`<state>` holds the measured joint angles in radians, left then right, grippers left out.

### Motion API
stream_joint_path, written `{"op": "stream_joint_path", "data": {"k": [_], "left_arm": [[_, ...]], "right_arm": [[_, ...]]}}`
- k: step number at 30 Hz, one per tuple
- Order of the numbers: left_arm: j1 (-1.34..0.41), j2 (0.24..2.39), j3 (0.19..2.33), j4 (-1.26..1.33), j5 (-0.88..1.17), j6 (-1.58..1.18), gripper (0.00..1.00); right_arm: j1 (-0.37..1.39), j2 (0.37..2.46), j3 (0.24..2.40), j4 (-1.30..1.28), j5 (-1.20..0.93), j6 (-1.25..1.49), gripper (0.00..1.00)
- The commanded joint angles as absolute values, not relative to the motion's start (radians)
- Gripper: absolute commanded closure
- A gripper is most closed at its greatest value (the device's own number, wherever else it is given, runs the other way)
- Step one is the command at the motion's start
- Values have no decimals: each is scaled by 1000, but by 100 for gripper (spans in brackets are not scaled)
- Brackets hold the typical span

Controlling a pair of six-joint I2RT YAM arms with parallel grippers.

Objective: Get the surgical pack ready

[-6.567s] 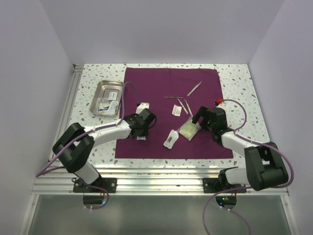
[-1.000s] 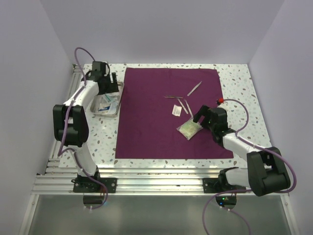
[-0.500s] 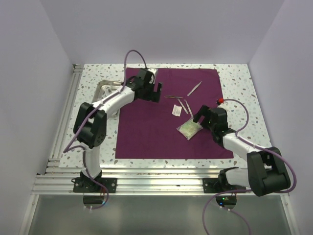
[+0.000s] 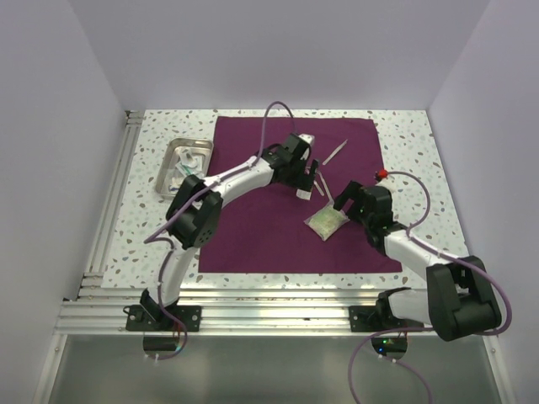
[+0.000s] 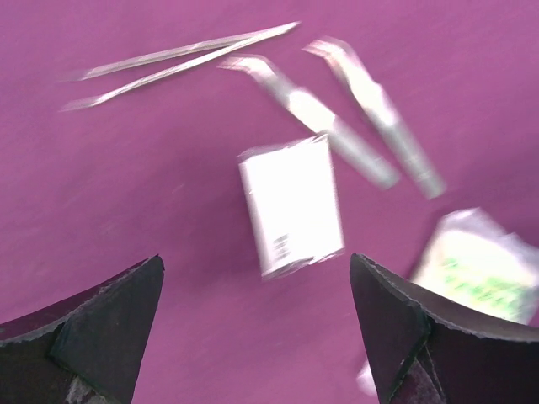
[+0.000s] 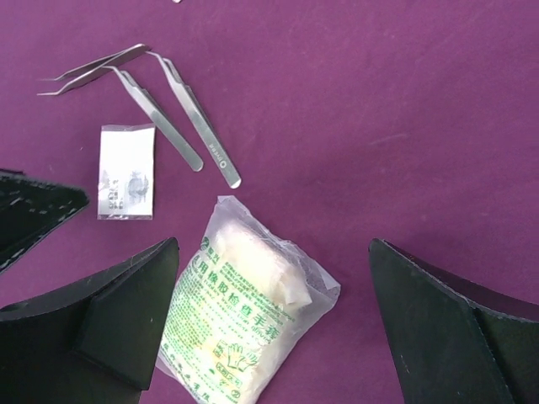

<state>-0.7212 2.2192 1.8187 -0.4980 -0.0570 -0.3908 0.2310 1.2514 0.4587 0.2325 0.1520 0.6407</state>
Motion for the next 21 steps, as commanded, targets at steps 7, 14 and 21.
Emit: {"op": "stream_joint_path", "data": {"k": [7, 14, 21], "left_arm": [[-805, 2345, 2048, -580, -147, -437, 10], [-824, 2382, 2092, -594, -215, -445, 15], [-825, 2388, 2079, -577, -276, -453, 15]], "right_arm": [[239, 1192, 443, 241, 212, 670, 2], [238, 1175, 431, 242, 227, 686, 2], [238, 1177, 434, 242, 225, 686, 2]]}}
